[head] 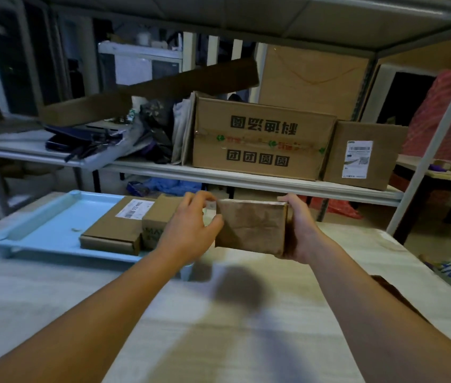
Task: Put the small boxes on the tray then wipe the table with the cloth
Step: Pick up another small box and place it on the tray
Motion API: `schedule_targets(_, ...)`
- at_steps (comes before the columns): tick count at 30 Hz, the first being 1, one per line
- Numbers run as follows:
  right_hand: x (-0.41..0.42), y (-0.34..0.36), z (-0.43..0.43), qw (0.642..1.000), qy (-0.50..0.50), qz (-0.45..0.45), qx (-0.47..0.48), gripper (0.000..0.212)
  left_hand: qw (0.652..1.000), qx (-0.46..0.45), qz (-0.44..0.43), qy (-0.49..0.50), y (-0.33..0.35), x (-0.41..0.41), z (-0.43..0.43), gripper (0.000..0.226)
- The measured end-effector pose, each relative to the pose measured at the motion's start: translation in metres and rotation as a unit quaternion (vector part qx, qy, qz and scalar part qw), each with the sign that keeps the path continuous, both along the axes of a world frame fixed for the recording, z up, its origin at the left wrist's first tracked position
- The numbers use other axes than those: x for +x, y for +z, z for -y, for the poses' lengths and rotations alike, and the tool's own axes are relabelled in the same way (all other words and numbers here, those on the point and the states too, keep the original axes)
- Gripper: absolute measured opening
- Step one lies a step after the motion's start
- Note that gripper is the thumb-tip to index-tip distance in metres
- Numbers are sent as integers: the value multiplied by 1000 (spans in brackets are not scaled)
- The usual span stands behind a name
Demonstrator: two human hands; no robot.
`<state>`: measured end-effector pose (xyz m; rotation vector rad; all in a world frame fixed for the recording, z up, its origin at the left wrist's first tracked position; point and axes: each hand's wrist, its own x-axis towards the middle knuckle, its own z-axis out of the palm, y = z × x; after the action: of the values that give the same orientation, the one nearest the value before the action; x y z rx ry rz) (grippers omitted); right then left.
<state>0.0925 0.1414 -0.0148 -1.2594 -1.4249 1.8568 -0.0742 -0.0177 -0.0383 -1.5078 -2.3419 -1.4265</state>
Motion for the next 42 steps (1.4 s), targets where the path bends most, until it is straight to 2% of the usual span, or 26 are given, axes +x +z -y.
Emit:
schedule_targets(2,-15,2,10,999,31,-2,19,68,999,5,37,-8,5,-12,15,45)
schedule_targets(5,-44,11,32,993,98,-16,56,66,982,-6,154,-107,13,-37,44,64)
schedule_targets(7,-65,16,47,985,151,-37,73,63,975,-21,173,-140,18,-56,64,76)
schedule_targets(10,-100,22,70,977,181,-55,96,70,977,24,188,-97,24,-84,92,85)
schedule_targets(12,-122,25,86,979,170,-62,96,72,974,70,209,-46,23,-102,109,78)
schedule_targets(15,-148,21,105,979,175,-70,81,67,972,130,182,76,16,-132,128,76)
schedule_targets(19,-164,2,119,965,217,-36,145,46,949,147,159,229,-2,-177,149,97)
schedule_targets(23,-164,-21,133,940,266,-2,213,30,933,107,118,323,-26,-200,152,83)
schedule_targets(27,-161,-35,139,919,297,35,259,42,929,10,99,356,-51,-203,137,77)
schedule_targets(29,-161,-39,141,915,301,37,266,35,929,-35,90,356,-59,-204,132,78)
schedule_targets(33,-162,-42,144,914,302,35,268,26,936,-63,60,340,-63,-194,127,84)
schedule_targets(36,-159,-43,148,913,308,26,266,25,928,-87,-5,362,-57,-181,126,84)
schedule_targets(39,-152,-46,147,911,306,21,274,23,928,-73,-84,356,-46,-161,125,70)
schedule_targets(42,-135,-51,137,906,291,31,305,32,949,-48,-131,283,-32,-124,114,54)
